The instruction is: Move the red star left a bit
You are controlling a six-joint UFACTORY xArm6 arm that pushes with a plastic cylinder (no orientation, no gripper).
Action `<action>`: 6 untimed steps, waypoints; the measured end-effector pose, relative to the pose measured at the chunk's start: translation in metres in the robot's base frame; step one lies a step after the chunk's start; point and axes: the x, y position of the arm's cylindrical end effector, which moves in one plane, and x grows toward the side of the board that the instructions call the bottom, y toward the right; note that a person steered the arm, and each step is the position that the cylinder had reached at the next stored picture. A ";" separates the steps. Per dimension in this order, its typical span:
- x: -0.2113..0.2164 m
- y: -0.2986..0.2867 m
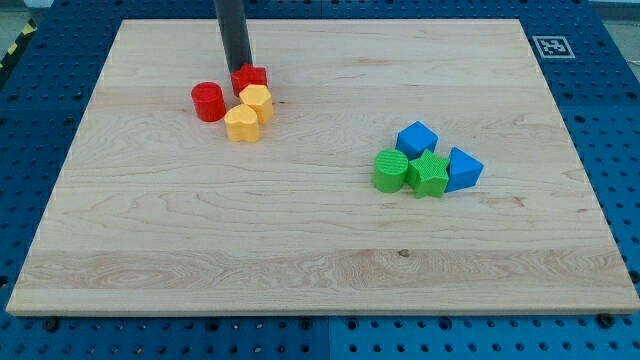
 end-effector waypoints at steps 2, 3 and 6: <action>-0.012 -0.042; -0.042 0.003; -0.012 0.065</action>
